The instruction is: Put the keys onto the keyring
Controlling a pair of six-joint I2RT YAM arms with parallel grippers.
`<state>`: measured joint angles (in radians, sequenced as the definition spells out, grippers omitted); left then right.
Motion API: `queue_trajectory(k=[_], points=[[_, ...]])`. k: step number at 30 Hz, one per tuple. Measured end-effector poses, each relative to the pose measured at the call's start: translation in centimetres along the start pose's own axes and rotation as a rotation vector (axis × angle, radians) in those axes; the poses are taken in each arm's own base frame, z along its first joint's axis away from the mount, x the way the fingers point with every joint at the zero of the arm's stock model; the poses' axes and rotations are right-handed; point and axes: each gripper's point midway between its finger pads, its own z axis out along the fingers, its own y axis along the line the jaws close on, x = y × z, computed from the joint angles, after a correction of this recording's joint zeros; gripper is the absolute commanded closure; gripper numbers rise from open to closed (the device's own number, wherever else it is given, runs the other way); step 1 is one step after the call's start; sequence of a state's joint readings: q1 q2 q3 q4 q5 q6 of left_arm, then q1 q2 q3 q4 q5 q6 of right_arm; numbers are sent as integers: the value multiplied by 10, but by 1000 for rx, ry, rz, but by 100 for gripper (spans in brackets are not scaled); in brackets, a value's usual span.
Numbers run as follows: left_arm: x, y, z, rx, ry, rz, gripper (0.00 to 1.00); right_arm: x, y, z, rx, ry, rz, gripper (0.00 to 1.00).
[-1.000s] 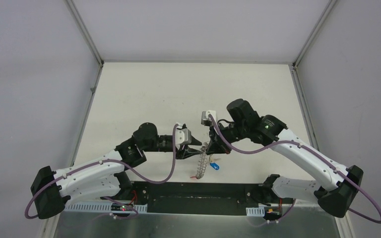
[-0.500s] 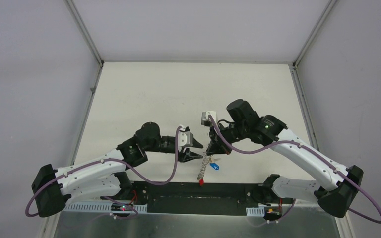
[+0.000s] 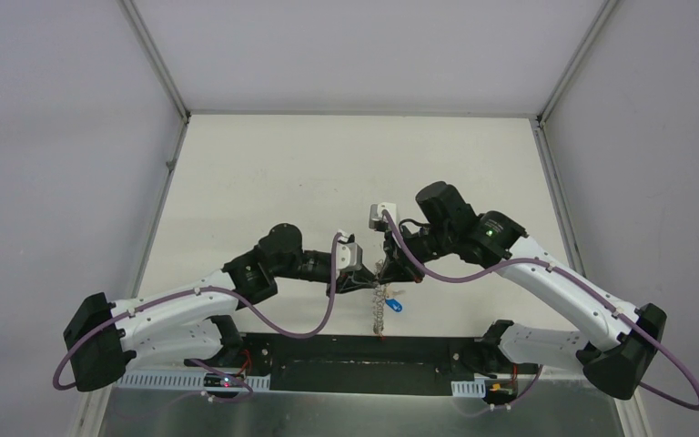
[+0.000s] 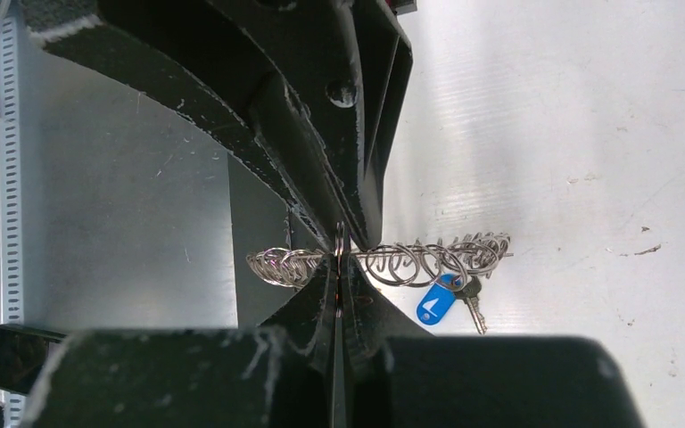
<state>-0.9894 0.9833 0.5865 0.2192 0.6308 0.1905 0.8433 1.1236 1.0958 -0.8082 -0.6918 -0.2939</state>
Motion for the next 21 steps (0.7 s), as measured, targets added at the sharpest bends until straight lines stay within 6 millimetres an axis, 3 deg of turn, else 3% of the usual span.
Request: queue_trajectory(k=[6, 8, 11, 14, 18, 21], points=[[-3, -1, 1, 4, -12, 4, 72, 0, 0, 0, 0, -2, -1, 100], [-5, -1, 1, 2, -16, 0, 78, -1, 0, 0, 1, -2, -2, 100], [-8, -1, 1, -2, -26, 0, 98, -1, 0, 0, 1, -2, -2, 100], [-10, 2, 0, -19, -32, 3, 100, -1, 1, 0, -4, -3, -1, 100], [-10, 2, 0, -22, -33, 1, 100, -1, 1, 0, -3, -4, 3, 70], [-7, 1, -2, -29, -34, -1, 100, -6, 1, 0, 2, -25, 1, 57]])
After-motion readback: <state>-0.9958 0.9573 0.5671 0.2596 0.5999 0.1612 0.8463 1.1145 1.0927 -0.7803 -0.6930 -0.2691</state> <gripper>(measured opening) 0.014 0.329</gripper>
